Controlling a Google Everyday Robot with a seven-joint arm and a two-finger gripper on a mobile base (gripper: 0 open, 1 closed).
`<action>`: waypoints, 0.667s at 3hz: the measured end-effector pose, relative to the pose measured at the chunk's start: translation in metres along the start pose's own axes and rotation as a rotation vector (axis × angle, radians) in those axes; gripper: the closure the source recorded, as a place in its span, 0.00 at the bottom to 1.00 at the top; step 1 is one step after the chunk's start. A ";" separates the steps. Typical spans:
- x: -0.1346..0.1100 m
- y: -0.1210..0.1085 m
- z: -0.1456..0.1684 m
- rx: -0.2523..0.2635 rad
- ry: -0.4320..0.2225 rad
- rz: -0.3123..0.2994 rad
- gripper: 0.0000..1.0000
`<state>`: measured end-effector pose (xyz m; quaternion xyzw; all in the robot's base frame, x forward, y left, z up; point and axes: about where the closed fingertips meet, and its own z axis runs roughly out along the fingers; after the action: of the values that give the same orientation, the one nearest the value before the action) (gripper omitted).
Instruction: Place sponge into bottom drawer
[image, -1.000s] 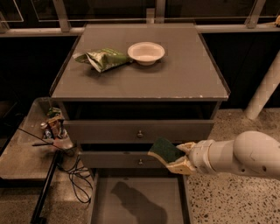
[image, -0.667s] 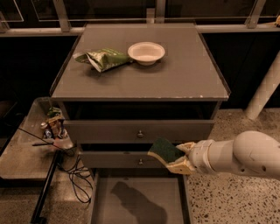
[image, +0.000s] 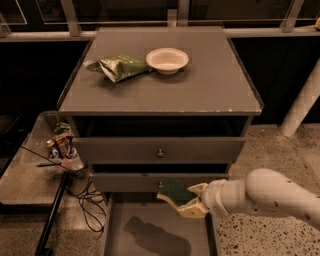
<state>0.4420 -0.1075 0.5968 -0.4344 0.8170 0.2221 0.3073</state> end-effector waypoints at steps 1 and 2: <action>0.038 0.017 0.049 -0.074 -0.034 0.061 1.00; 0.070 0.022 0.089 -0.092 -0.066 0.107 1.00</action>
Offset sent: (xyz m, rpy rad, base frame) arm -0.0236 0.0356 -0.1777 0.1907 0.1036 -0.0697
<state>0.4208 -0.0800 0.4864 -0.3962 0.8176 0.2895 0.3014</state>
